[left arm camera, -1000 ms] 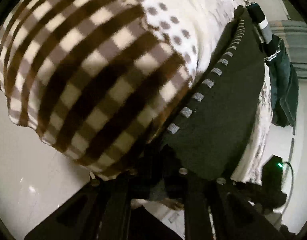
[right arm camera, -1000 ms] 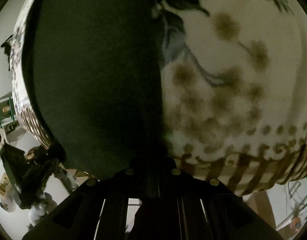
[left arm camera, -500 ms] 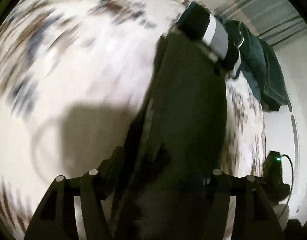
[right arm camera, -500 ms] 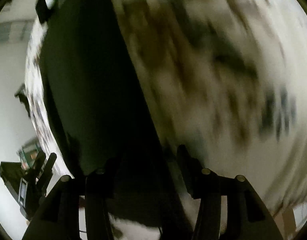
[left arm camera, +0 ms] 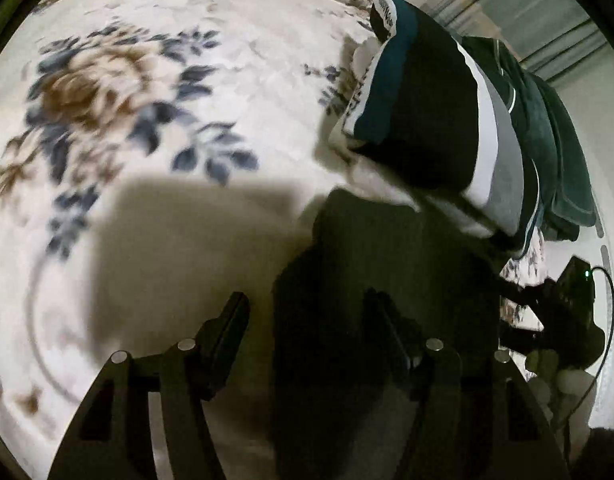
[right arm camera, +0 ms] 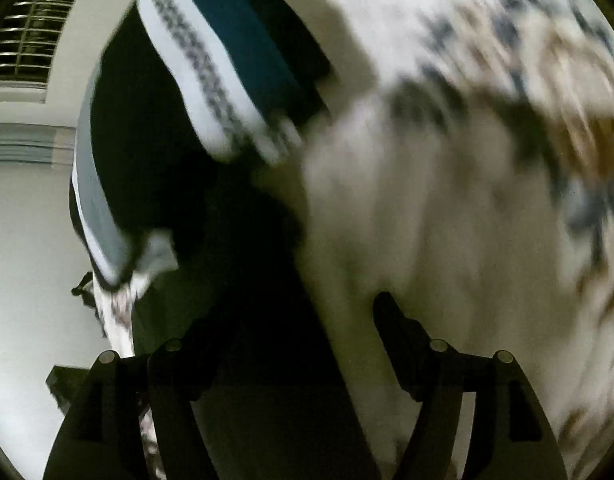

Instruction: Fold small clothes

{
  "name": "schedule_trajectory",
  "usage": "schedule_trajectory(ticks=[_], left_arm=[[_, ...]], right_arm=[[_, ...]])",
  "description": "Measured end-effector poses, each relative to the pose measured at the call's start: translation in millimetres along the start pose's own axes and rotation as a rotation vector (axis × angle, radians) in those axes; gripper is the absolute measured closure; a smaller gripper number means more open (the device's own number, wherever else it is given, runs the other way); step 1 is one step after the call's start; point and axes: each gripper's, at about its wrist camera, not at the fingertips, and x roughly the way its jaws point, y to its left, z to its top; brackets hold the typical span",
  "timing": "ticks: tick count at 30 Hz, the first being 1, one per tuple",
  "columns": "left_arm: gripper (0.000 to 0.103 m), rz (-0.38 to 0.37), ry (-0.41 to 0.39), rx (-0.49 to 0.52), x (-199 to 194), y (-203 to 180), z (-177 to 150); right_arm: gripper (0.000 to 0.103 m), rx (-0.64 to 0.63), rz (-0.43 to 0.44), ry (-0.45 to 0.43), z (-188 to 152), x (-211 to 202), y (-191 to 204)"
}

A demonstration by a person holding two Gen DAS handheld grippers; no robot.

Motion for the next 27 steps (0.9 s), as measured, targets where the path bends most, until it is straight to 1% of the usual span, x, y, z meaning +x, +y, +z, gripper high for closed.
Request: schedule_trajectory(ticks=[1,2,3,4,7,8,10,11,12,13,14,16,17,18,22,23,24,25,26,27], left_arm=[[0.042,0.005,0.001,0.007,2,-1,3],[0.042,0.009,0.004,0.016,5,-1,8],[0.042,0.012,0.005,0.026,8,-1,12],[0.042,0.024,0.011,0.043,12,-1,15],[0.041,0.027,0.025,0.056,13,1,15],[0.042,0.017,0.027,0.053,6,2,12],[0.042,-0.009,0.036,0.046,-9,3,3],[0.042,-0.047,0.042,0.037,-21,5,-5],[0.042,-0.085,0.043,0.028,-32,7,-15],[0.042,-0.135,0.052,0.018,-46,10,-31],[0.041,-0.159,0.061,0.014,-54,11,-43],[0.040,-0.186,0.075,-0.006,-74,17,-75],[0.040,-0.192,0.090,-0.026,-87,22,-98],[0.040,-0.187,0.104,-0.044,-94,26,-115],[0.039,-0.122,0.159,-0.134,-133,46,-205],[0.039,-0.102,0.179,-0.161,-139,50,-230],[0.039,-0.067,0.200,-0.181,-144,56,-255],[0.039,-0.041,0.218,-0.197,-147,59,-274],[0.039,-0.030,0.236,-0.221,-150,63,-297],[0.039,-0.026,0.249,-0.242,-153,65,-313]], right_arm=[[0.046,-0.031,-0.018,-0.010,7,5,7],[0.085,-0.046,-0.064,-0.004,16,13,13],[0.091,-0.041,-0.091,-0.003,19,19,18],[0.091,-0.027,-0.103,-0.010,24,21,18],[0.091,-0.049,-0.144,0.032,24,26,31],[0.087,-0.052,-0.150,0.060,18,28,40],[0.074,-0.046,-0.133,0.112,4,23,49],[0.058,-0.041,-0.101,0.135,-8,13,49],[0.048,-0.036,-0.066,0.155,-25,-2,37],[0.046,-0.031,-0.033,0.185,-40,-12,35],[0.046,-0.031,-0.004,0.228,-58,-21,29],[0.046,-0.025,0.033,0.300,-93,-35,17],[0.046,-0.015,0.035,0.335,-114,-45,8],[0.046,-0.006,0.030,0.369,-129,-54,-6],[0.046,0.025,0.015,0.527,-232,-65,-31],[0.046,0.027,0.004,0.570,-261,-65,-37],[0.046,0.030,-0.010,0.600,-285,-63,-42],[0.046,0.037,-0.027,0.629,-309,-64,-49],[0.046,0.046,-0.043,0.657,-334,-64,-55],[0.046,0.056,-0.053,0.682,-357,-63,-61]])
